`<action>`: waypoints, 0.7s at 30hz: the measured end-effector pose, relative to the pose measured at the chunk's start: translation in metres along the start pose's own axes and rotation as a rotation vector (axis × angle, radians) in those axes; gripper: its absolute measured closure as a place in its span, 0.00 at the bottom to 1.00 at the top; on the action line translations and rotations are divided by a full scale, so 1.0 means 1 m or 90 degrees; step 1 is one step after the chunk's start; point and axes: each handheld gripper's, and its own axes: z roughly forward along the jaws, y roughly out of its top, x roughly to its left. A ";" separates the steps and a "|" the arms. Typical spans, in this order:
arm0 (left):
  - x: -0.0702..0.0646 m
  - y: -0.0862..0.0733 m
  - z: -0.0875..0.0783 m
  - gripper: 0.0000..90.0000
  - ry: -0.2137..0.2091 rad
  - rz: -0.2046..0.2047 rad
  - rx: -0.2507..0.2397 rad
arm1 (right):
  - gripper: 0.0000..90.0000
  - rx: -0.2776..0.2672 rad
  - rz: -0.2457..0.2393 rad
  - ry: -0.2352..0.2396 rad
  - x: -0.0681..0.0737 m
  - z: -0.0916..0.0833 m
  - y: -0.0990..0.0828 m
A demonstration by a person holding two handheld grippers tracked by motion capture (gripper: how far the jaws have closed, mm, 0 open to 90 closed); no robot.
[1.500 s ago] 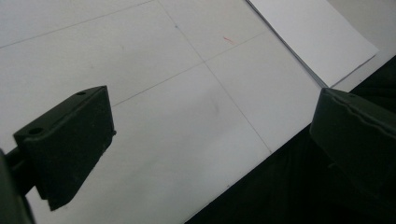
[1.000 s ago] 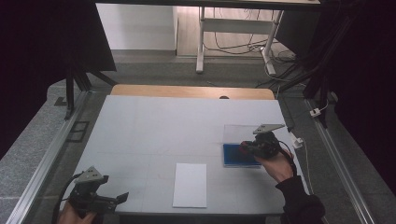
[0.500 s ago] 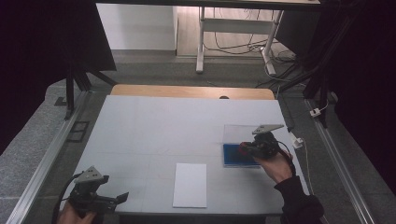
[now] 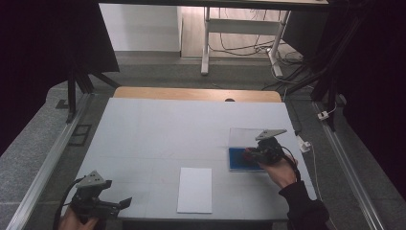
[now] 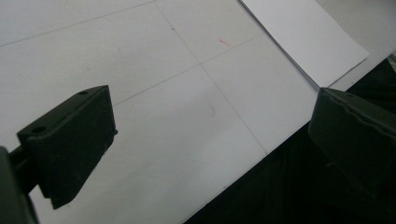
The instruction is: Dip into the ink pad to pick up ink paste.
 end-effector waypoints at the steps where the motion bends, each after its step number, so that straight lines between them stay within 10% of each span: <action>1: 0.000 0.000 0.000 0.01 0.000 0.000 0.000 | 0.88 0.005 -0.009 -0.003 0.002 0.002 0.000; 21: 0.000 0.000 0.001 0.02 0.002 -0.004 0.004 | 0.89 0.018 0.010 -0.009 0.005 0.008 -0.004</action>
